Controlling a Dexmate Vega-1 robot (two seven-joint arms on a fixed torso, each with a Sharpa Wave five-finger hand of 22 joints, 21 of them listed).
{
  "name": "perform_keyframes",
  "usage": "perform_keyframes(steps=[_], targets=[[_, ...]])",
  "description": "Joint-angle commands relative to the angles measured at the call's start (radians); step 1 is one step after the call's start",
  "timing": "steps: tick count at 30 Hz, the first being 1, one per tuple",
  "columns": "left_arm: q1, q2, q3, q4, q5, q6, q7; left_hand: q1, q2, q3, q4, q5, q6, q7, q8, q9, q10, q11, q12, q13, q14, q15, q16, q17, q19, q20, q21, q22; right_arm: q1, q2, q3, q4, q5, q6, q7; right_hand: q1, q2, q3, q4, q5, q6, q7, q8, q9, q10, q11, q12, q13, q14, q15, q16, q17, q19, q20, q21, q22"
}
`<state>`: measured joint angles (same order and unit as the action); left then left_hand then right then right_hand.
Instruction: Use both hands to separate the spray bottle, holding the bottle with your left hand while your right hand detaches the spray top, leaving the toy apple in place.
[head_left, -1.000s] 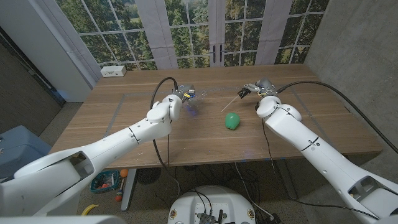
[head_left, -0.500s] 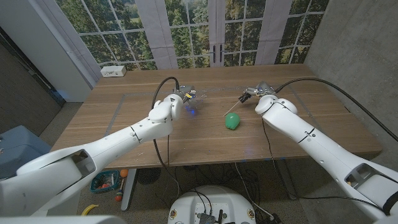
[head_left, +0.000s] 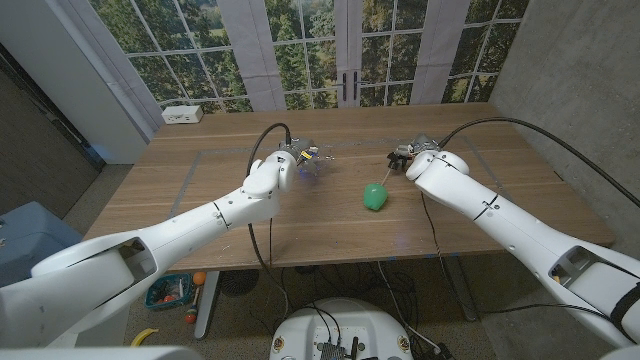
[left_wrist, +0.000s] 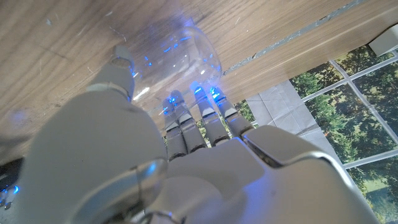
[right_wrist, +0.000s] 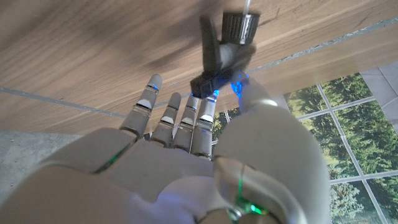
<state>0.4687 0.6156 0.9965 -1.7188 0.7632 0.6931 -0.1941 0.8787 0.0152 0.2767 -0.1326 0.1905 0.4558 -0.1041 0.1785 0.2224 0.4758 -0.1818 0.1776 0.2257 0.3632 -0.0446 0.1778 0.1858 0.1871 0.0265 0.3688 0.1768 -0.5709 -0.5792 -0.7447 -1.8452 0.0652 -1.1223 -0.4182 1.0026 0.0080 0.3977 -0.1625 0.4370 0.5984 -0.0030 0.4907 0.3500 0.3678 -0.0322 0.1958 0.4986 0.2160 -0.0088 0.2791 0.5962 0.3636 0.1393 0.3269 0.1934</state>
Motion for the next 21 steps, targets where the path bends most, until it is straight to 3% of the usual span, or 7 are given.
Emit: perform_keyframes(steps=[1,3,6,10,13,16,21], targets=[[0.012,0.003,-0.012,-0.006,0.019,-0.015,0.002,-0.048,-0.039,-0.043,0.01,0.015,-0.166,-0.01,-0.008,-0.02,-0.174,0.057,-0.001,-0.013,-0.122,-0.084,-0.002,-0.003,-0.046,0.015,-0.048,0.004,0.068,-0.016,-0.065,0.017,0.024,-0.086,0.052,-0.033,-0.013,-0.029,0.006,-0.072,-0.166,-0.004,-0.121,-0.048,-0.102,0.018,-0.007,-0.013,-0.034,0.019,-0.013,0.002,-0.021,0.012,-0.012,0.002],[0.017,0.006,-0.022,-0.01,0.01,-0.025,0.005,-0.078,-0.051,-0.069,0.018,0.02,-0.277,-0.015,-0.01,-0.029,-0.29,0.088,-0.002,-0.021,-0.214,-0.045,-0.006,-0.004,-0.083,0.028,-0.082,0.005,0.072,-0.021,-0.071,0.015,0.025,-0.083,0.055,-0.042,-0.016,-0.04,0.008,-0.107,-0.233,-0.001,-0.169,-0.068,-0.147,0.03,-0.007,-0.021,-0.051,0.03,-0.021,0.001,-0.034,0.019,-0.019,0.001],[0.028,0.013,-0.041,-0.013,-0.012,-0.053,0.021,-0.127,-0.054,-0.102,0.031,0.025,-0.451,-0.034,-0.009,-0.038,-0.465,0.102,0.001,-0.031,-0.341,-0.001,-0.004,-0.006,-0.135,0.045,-0.134,0.006,0.07,-0.029,-0.069,0.009,0.032,-0.069,0.059,-0.08,-0.03,-0.064,0.02,-0.168,-0.321,0.004,-0.23,-0.094,-0.206,0.049,-0.009,-0.033,-0.069,0.043,-0.029,-0.001,-0.044,0.032,-0.029,0.0],[0.047,0.022,-0.073,-0.017,-0.055,-0.098,0.052,-0.194,-0.062,-0.143,0.054,0.036,-0.604,-0.04,-0.011,-0.042,-0.641,0.139,-0.002,-0.037,-0.486,0.05,-0.008,-0.005,-0.23,0.06,-0.176,0.007,0.038,-0.04,-0.044,-0.008,0.036,-0.01,0.04,-0.149,-0.04,-0.095,0.039,-0.226,-0.413,0.011,-0.287,-0.122,-0.27,0.064,-0.01,-0.049,-0.1,0.064,-0.043,-0.007,-0.07,0.051,-0.048,-0.001],[0.063,0.03,-0.098,-0.017,-0.086,-0.135,0.082,-0.248,-0.065,-0.17,0.077,0.041,-0.679,-0.043,-0.012,-0.042,-0.725,0.151,-0.002,-0.038,-0.553,0.069,-0.006,-0.003,-0.294,0.068,-0.187,0.007,-0.012,-0.05,-0.003,-0.023,0.041,0.076,0.011,-0.19,-0.051,-0.114,0.05,-0.234,-0.458,0.011,-0.304,-0.132,-0.292,0.073,-0.009,-0.057,-0.114,0.072,-0.049,-0.009,-0.083,0.057,-0.057,-0.002],[0.081,0.036,-0.127,-0.014,-0.125,-0.181,0.121,-0.302,-0.056,-0.19,0.103,0.046,-0.757,-0.042,-0.012,-0.042,-0.804,0.166,-0.002,-0.039,-0.618,0.079,-0.005,0.0,-0.359,0.079,-0.19,0.009,-0.075,-0.063,0.052,-0.032,0.056,0.204,-0.014,-0.263,-0.056,-0.142,0.078,-0.234,-0.492,0.009,-0.309,-0.141,-0.311,0.076,-0.006,-0.066,-0.134,0.075,-0.056,-0.012,-0.1,0.064,-0.069,-0.002],[0.117,0.045,-0.185,0.003,-0.213,-0.289,0.203,-0.389,-0.032,-0.215,0.149,0.045,-0.832,-0.031,-0.007,-0.042,-0.891,0.176,0.0,-0.039,-0.708,0.091,-0.005,0.003,-0.45,0.092,-0.19,0.01,-0.152,-0.076,0.117,-0.025,0.073,0.398,-0.036,-0.377,-0.065,-0.192,0.122,-0.221,-0.541,-0.025,-0.308,-0.152,-0.346,0.069,-0.007,-0.087,-0.186,0.072,-0.074,-0.025,-0.143,0.053,-0.097,-0.005]])
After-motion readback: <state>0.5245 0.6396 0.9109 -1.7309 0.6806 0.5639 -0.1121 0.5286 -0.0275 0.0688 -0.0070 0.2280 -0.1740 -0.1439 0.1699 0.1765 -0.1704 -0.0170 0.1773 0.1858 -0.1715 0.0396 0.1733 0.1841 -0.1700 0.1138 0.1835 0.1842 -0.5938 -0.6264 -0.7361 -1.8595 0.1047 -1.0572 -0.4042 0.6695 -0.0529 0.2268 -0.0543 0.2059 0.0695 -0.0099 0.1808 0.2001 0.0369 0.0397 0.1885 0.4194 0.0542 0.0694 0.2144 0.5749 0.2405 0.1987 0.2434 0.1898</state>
